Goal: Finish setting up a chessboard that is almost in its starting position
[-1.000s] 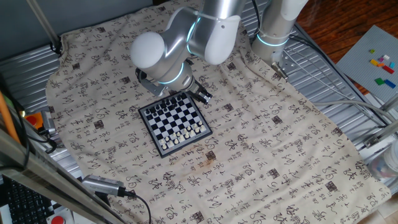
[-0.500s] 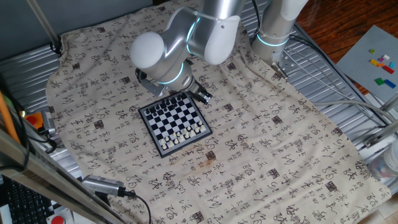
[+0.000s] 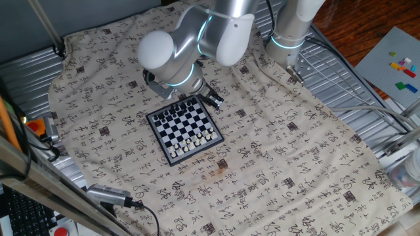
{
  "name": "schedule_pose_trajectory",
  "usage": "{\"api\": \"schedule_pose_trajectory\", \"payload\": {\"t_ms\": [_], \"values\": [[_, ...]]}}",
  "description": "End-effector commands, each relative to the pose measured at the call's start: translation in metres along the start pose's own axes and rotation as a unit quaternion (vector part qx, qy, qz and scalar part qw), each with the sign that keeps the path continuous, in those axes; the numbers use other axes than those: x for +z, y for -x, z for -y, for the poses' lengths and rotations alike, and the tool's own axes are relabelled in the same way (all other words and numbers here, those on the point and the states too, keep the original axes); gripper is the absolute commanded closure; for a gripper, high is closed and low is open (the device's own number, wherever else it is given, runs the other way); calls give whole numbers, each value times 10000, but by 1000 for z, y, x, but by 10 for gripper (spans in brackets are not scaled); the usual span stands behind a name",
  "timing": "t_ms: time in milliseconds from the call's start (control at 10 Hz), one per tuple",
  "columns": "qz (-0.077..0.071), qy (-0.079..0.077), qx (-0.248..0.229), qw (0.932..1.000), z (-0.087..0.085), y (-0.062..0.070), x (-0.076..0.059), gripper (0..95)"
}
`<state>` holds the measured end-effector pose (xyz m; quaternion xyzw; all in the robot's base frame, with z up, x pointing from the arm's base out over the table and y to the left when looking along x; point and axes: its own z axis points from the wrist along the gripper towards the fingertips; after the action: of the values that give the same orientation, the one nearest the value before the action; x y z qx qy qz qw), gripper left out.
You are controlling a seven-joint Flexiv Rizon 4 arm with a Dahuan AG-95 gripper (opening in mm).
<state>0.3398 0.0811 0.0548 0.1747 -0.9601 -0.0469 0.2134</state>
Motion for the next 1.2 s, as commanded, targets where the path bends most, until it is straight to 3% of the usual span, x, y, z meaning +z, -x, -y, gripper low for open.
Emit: {"api": "schedule_pose_trajectory", "payload": {"t_ms": [100,1200], "values": [[41,8,-10,10000,0,1,0,950],[158,-22,-30,9999,-3,2,1,950]]}}
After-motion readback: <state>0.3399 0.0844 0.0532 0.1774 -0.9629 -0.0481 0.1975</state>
